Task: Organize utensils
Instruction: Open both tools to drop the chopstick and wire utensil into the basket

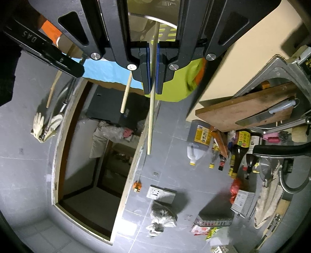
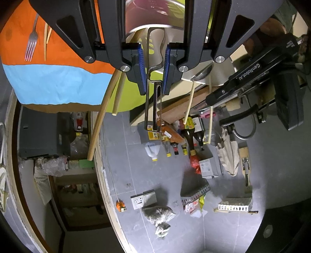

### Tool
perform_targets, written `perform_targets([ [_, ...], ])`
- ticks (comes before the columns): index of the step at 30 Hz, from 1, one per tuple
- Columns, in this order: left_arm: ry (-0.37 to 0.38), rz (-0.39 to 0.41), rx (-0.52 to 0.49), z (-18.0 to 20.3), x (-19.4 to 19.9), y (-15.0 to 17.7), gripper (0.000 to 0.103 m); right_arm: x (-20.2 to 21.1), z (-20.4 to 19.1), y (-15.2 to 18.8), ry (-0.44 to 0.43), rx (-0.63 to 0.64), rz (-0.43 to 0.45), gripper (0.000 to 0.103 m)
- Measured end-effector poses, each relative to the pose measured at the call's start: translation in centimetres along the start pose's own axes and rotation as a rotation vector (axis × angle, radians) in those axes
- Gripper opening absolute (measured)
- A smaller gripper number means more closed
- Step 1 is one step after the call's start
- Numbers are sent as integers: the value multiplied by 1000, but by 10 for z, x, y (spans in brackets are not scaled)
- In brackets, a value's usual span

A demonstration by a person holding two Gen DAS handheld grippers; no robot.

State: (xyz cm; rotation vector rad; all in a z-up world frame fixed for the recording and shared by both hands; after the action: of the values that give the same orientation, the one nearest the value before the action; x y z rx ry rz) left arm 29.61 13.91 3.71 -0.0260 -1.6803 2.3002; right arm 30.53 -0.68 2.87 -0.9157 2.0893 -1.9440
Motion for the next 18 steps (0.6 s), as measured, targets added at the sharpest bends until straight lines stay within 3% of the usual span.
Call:
perform_targets([
  [12, 31, 16, 4, 2, 8, -4, 6, 2, 0, 0, 10, 8, 13, 19],
  [18, 59, 50, 18, 4, 17, -11, 29, 13, -4, -8, 17, 34, 63, 28],
])
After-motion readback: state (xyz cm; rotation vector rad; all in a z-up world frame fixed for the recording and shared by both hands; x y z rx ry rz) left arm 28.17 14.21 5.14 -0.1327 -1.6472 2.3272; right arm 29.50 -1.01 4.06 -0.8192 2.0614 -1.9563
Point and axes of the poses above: each gripper's, at about its wrist camera, not at the fingertips, and x roughly against the way its jaws point, z to its right, y to its underside, the point moved 9 cm from there along -x, roughly the way its jaws point, and after that the axes turned 5 degrees about y, right-handed, at the moved point
